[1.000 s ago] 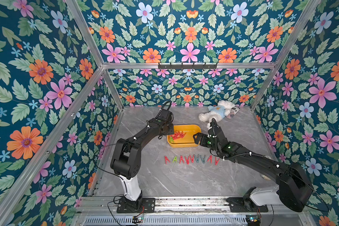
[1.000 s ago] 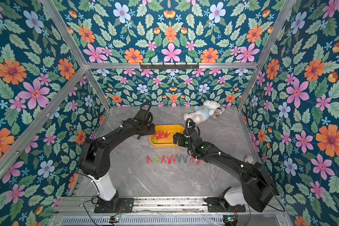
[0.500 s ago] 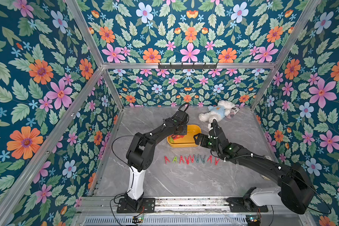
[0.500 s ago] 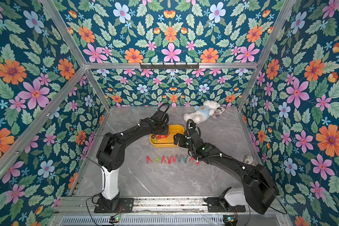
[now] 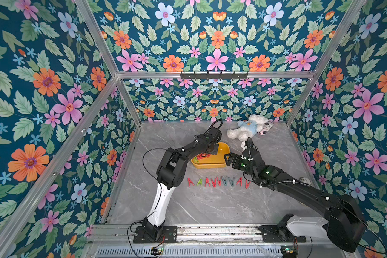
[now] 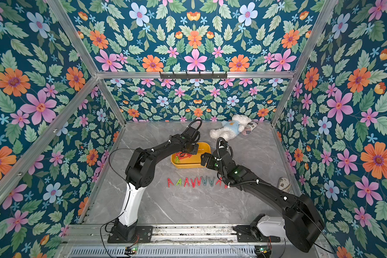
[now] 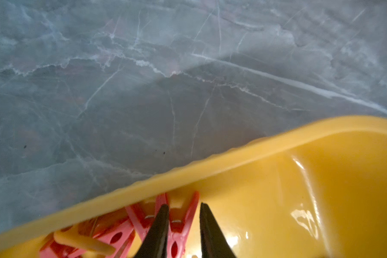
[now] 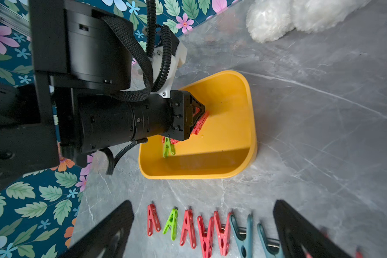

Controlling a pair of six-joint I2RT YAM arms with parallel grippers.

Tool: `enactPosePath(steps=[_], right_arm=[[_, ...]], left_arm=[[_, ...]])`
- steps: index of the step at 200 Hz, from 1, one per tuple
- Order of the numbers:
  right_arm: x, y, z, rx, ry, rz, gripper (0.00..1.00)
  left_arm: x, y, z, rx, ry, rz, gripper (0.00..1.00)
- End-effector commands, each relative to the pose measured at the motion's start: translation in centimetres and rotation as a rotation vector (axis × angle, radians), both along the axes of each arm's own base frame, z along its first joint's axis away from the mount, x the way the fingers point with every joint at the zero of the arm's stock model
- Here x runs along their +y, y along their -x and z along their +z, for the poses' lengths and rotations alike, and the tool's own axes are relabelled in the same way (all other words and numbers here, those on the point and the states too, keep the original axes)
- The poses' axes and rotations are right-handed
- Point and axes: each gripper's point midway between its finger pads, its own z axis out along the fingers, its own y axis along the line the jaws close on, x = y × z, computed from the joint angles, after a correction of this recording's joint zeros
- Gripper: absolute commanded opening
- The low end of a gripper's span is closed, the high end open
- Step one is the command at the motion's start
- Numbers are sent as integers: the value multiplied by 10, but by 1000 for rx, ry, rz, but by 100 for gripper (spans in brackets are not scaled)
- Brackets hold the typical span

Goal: Take the clothespins out of the storage box
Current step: Pick up the clothespin from the storage box.

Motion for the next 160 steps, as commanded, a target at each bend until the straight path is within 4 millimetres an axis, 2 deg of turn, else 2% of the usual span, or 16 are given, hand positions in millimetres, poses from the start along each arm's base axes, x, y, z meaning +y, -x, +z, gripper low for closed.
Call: enactPosePath(steps=[1, 50, 75, 88, 98, 122, 160], right_arm=[[-5, 0, 0, 2, 5, -29, 99], [-11, 3, 1, 2, 13, -40, 99], [-12, 4, 1, 4, 15, -40, 99], [-12, 4, 1, 4, 15, -40, 99], [-12, 4, 1, 3, 16, -40, 99], [-11, 3, 1, 0, 17, -33, 99], [-2, -1, 3, -13, 17, 0, 99]], left_arm=[[-1, 1, -4, -2, -38, -30, 27], [0, 4, -24, 20, -93, -30, 25], [4, 5, -28, 23, -115, -26, 19], [5, 5, -27, 19, -120, -22, 12], [6, 3, -23, 9, -118, -16, 7], [3, 1, -6, -18, -91, 1, 5], [6, 1, 38, -68, -21, 75, 0]])
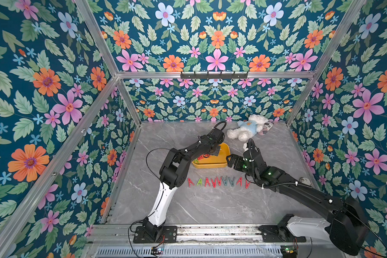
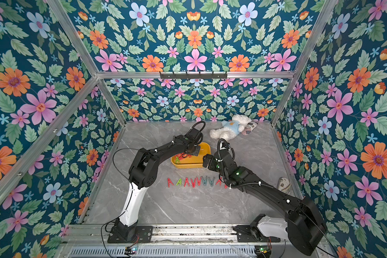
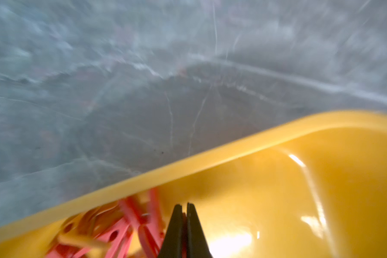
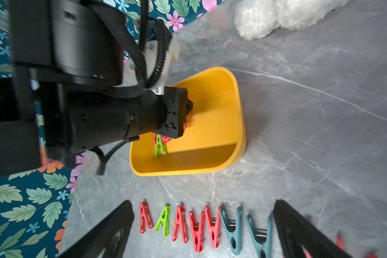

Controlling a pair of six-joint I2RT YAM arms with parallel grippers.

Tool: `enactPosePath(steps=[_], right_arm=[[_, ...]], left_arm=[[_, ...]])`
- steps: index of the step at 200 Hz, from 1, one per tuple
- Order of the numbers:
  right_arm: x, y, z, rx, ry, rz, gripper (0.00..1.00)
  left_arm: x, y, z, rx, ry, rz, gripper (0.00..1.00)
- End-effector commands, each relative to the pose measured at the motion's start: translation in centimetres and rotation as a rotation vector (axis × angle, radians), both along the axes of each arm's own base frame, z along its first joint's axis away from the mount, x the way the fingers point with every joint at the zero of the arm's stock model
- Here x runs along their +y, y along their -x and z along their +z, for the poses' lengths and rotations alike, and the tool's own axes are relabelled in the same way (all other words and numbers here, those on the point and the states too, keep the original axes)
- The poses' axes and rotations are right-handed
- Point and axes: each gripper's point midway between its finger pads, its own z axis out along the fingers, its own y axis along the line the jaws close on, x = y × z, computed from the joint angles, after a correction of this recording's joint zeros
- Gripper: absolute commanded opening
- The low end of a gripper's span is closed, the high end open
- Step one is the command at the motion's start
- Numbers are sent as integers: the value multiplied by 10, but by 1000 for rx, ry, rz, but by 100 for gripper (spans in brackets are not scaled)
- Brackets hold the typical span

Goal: Take the clothespins out of the storage box
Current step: Pick up the clothespin from the storage box, then place the clothespin at the center of the board.

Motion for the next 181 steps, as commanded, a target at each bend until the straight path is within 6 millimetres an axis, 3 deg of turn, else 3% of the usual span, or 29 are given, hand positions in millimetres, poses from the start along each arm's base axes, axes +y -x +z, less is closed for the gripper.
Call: enactPosePath(steps=[1, 43, 89, 121, 181], right_arm=[[7, -6, 7, -29, -9, 17, 99], [18, -11, 10, -40, -19, 53, 99], [32, -14, 13, -56, -22, 124, 99], [42, -12, 12, -49, -36, 179, 99], [60, -4, 14, -46, -97, 240, 99]], left_arm=[[6, 1, 26, -30, 31, 64, 0], [17, 15, 65, -56, 110, 133, 0], [38, 52, 84, -32, 210, 228, 0], [58, 87, 83, -29, 228, 291, 0], [89, 158, 61, 4, 228, 331, 0]])
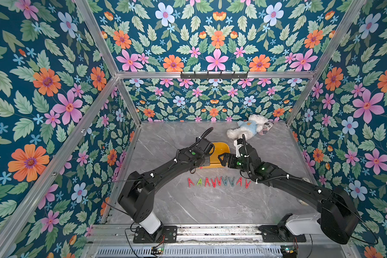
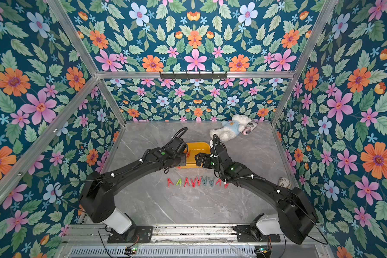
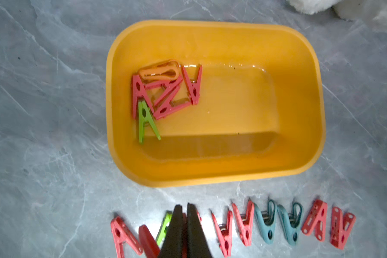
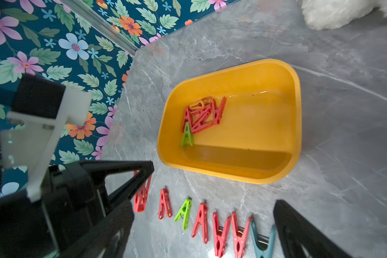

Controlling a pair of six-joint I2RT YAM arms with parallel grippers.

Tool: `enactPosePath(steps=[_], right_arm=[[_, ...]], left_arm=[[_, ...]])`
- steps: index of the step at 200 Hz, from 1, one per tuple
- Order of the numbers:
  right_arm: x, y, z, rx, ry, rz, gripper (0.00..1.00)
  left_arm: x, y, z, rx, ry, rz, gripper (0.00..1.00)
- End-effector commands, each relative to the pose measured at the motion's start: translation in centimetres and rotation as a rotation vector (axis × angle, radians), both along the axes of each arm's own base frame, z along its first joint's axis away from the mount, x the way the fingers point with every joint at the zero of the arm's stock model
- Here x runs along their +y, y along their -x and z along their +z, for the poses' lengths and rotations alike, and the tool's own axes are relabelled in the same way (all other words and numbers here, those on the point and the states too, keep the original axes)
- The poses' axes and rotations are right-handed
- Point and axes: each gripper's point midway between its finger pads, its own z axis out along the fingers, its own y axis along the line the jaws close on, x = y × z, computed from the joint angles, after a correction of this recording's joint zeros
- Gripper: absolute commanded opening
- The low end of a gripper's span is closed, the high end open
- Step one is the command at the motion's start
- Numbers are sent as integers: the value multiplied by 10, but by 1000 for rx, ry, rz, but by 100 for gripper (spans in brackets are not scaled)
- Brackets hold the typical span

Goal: Take the clothespins out of the storage box
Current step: Place the clothespin at the center of the board.

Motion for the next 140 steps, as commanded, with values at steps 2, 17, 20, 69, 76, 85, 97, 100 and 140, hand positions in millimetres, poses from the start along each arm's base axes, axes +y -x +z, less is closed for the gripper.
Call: enactPosePath(steps=[2, 17, 20, 69, 76, 85, 97, 100, 140], right_arm=[[13, 2, 8, -14, -50, 32, 99], [16, 4, 7, -10, -52, 37, 99], [17, 5, 6, -8, -53, 37, 99], [21, 5, 4, 8, -60, 25, 99], [23, 6, 4, 10, -59, 24, 99], [24, 6, 4, 10, -58, 23, 99], [26, 6, 3, 13, -57, 22, 99], [26, 6, 3, 13, -55, 22, 99], [30, 7, 3, 20, -57, 19, 99]], left_arm=[[14, 18, -7, -5, 11, 62, 0], [21, 33, -11, -9, 12, 62, 0], [23, 36, -13, -7, 11, 63, 1], [37, 82, -44, 14, 12, 44, 0], [38, 87, -48, 18, 10, 41, 0], [40, 93, -53, 23, 6, 38, 0], [42, 99, -61, 34, -1, 40, 0], [43, 101, -63, 38, -6, 41, 0], [47, 114, -88, 65, -42, 5, 0]])
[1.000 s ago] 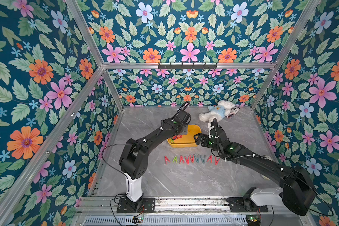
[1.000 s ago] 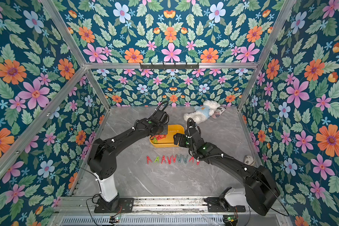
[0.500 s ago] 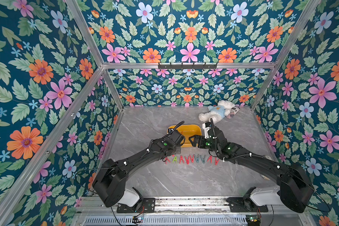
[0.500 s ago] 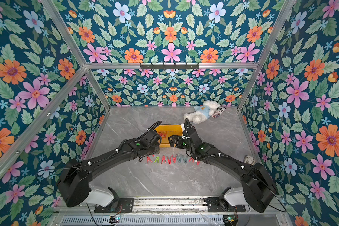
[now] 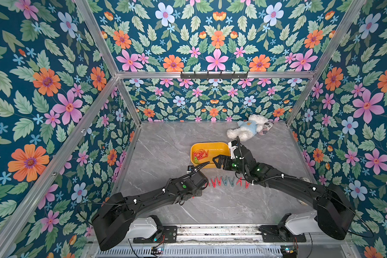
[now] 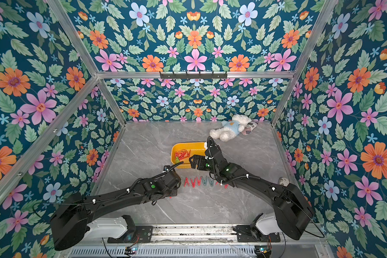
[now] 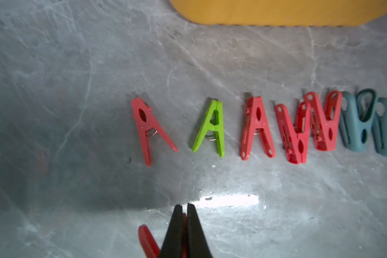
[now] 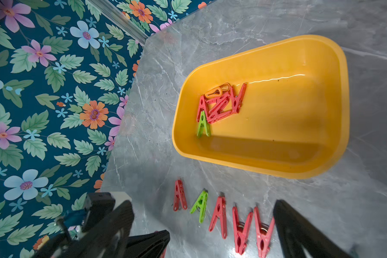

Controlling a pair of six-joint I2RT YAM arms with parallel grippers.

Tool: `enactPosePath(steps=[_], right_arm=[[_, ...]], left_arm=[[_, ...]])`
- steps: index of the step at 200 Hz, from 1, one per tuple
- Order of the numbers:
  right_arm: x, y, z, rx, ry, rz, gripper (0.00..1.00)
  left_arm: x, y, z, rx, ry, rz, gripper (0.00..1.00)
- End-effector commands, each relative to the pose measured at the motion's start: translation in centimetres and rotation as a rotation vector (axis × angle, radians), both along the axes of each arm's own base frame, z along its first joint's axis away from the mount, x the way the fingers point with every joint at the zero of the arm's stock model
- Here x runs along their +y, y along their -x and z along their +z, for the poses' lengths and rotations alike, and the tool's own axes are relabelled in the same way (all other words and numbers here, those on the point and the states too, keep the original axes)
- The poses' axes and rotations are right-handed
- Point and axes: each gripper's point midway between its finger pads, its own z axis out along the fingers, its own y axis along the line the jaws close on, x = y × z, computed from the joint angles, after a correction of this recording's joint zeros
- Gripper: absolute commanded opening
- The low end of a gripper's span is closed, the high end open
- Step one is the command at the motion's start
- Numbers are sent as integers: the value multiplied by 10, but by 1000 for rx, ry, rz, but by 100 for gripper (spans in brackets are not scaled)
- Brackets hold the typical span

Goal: Take the clothespins out of the storage box
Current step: Place the clothespin at the center of the board.

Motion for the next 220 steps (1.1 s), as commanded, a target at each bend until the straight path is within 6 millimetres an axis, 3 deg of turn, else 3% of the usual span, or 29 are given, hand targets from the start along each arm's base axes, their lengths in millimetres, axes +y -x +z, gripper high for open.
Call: enactPosePath(steps=[1, 37, 104, 165, 170, 205, 220], right_arm=[[4, -5, 8, -16, -27, -22, 99], [7, -5, 8, -10, -28, -27, 99], [13, -15, -3, 29, 26, -52, 99], [20, -40, -21, 73, 147, -111, 98], [21, -43, -35, 93, 178, -115, 95], [29, -62, -49, 102, 243, -135, 71], [33, -71, -56, 114, 259, -142, 63]], left_arm=[[2, 0, -9, -13, -6, 17, 0], [9, 8, -23, 9, -35, -1, 1], [10, 13, -28, 15, -22, -16, 21], [13, 4, 14, -63, 10, 17, 34], [13, 3, 18, -70, 12, 21, 35], [17, -8, 55, -144, 27, 60, 64], [21, -14, 70, -176, 28, 85, 85]])
